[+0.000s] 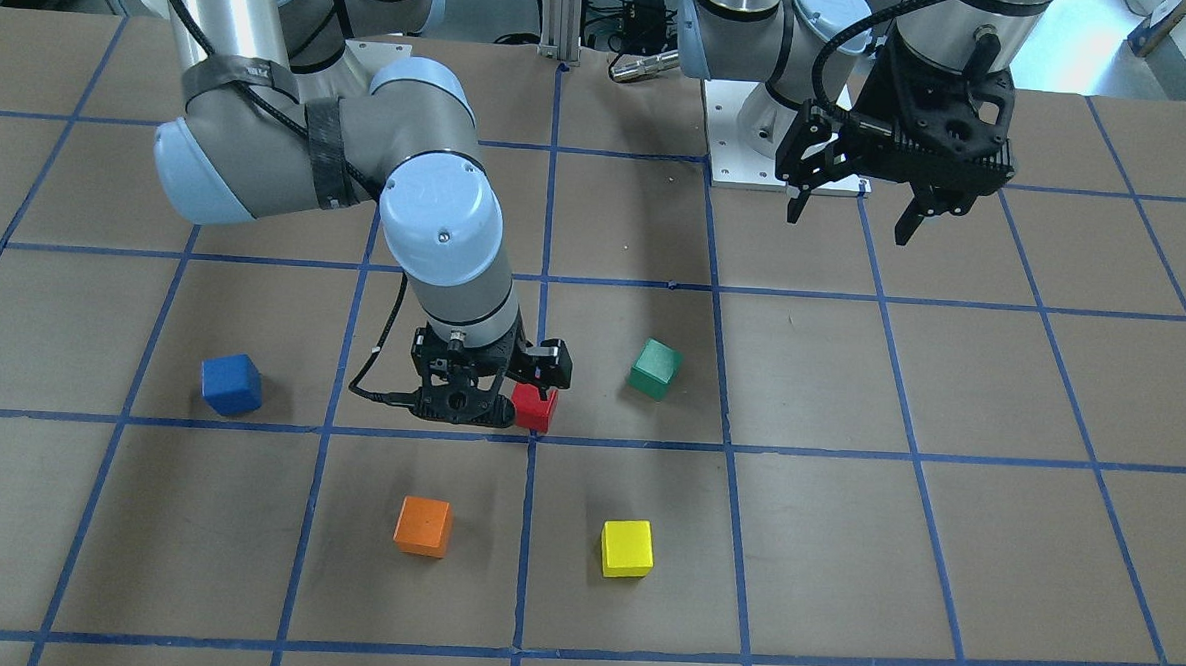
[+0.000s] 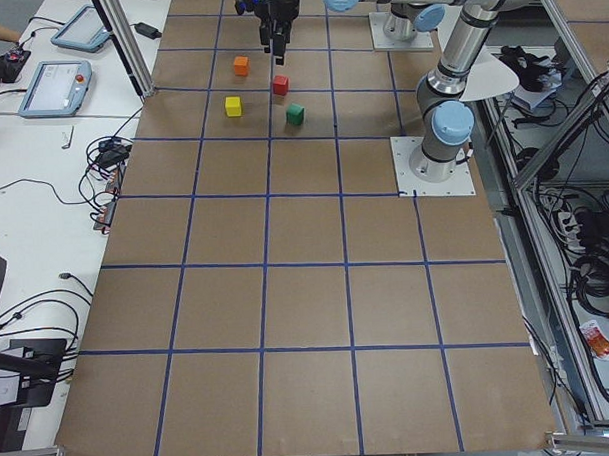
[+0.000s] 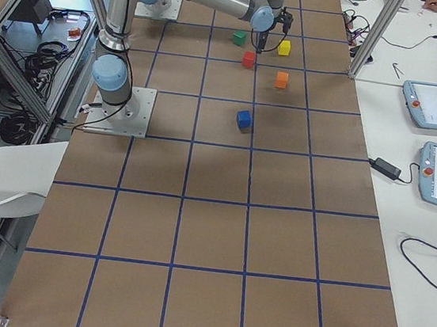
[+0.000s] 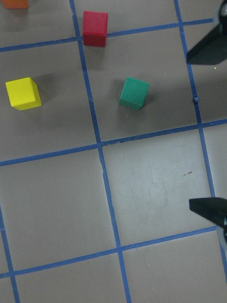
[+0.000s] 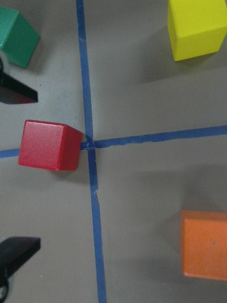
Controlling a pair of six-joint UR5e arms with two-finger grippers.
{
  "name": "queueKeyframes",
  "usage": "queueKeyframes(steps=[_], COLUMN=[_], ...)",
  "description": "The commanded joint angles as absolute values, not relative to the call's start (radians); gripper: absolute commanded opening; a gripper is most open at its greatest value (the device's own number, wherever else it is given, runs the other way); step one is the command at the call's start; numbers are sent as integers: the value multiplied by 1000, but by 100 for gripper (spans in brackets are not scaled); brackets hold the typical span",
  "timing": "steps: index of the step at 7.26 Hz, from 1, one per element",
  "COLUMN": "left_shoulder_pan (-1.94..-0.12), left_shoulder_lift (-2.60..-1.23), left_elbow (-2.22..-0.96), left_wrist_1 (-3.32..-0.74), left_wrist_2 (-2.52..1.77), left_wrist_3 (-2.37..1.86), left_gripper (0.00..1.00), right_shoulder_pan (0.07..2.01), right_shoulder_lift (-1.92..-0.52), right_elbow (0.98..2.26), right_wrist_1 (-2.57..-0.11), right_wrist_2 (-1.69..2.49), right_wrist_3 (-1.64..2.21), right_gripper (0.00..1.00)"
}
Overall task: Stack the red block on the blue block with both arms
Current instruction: 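Move the right gripper over the red cube while the left gripper withdraws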
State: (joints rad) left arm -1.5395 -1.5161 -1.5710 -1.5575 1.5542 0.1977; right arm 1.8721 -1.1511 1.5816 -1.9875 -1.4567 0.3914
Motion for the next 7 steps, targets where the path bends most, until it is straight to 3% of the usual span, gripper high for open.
queueKeyframes(steps=[1, 7], left_shoulder_pan=[-1543, -1543], left_shoulder_lift=[-1522, -1537], left_elbow=[-1566, -1531], left_wrist_1=[-1562, -1586], left_wrist_2=[1554, 1557], left_wrist_3=[172, 170], left_gripper=[100, 100], right_shoulder_pan=[1879, 1879], right_shoulder_lift=[-1099, -1020], right_elbow=[1583, 1585], right_wrist_1=[-2013, -1999], right_wrist_2=[-1439, -1391], right_wrist_3=[428, 459], right_gripper=[100, 100])
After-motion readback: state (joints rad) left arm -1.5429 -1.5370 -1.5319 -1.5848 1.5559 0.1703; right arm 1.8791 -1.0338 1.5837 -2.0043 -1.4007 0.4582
